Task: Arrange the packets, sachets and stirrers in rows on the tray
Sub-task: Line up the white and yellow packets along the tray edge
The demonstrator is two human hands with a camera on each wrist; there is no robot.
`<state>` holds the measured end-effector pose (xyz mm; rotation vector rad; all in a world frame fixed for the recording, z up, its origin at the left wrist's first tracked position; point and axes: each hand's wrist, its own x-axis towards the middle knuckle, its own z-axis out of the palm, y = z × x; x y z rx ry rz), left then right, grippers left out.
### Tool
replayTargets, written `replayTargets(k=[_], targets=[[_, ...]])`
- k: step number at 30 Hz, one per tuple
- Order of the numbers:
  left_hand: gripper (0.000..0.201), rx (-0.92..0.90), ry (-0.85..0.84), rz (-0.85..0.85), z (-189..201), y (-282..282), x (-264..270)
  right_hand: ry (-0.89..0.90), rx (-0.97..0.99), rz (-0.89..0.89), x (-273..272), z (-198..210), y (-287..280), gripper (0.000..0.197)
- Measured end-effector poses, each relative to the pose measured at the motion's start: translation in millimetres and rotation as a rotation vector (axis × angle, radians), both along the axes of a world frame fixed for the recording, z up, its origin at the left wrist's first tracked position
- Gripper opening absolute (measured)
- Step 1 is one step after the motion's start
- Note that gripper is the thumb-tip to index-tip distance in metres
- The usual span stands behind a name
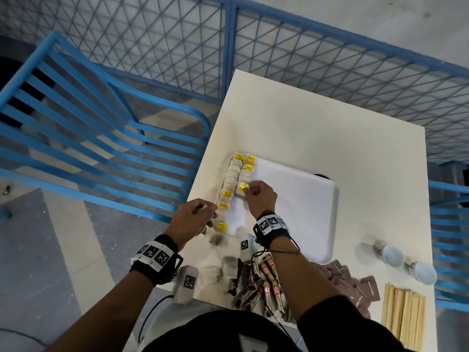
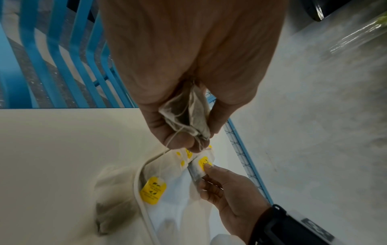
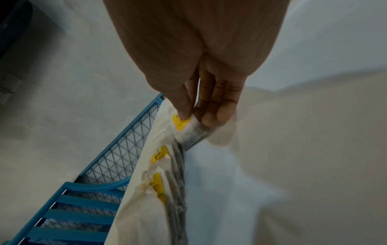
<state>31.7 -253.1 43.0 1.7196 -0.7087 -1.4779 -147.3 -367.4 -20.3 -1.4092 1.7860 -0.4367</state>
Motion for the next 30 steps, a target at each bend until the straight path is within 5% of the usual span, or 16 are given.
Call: replayTargets(k=[14,18,21,26,30], targets=[[0.012,0.003,0.065,0.016,-3,4,3,-0.153,-0.019,-0.174,1,-1,1,0.018],[0.011,-0.012,0.093,0.026,-2,5,5,-0.118,-0.156,-0.158,-2,7,11,0.013],[0.009,-0.027,0.101,0.039,-1,4,3,-0.178,-0.217,0.039,2,15,31,0.016],[0.012,-0.068,0.143,0.068,2,5,-3,-0.087,-0.331,0.738,12,31,67,0.030],[0.013,-0.102,0.189,0.128,3,4,-7,0.049,-0.189,0.895,16,30,80,0.020]])
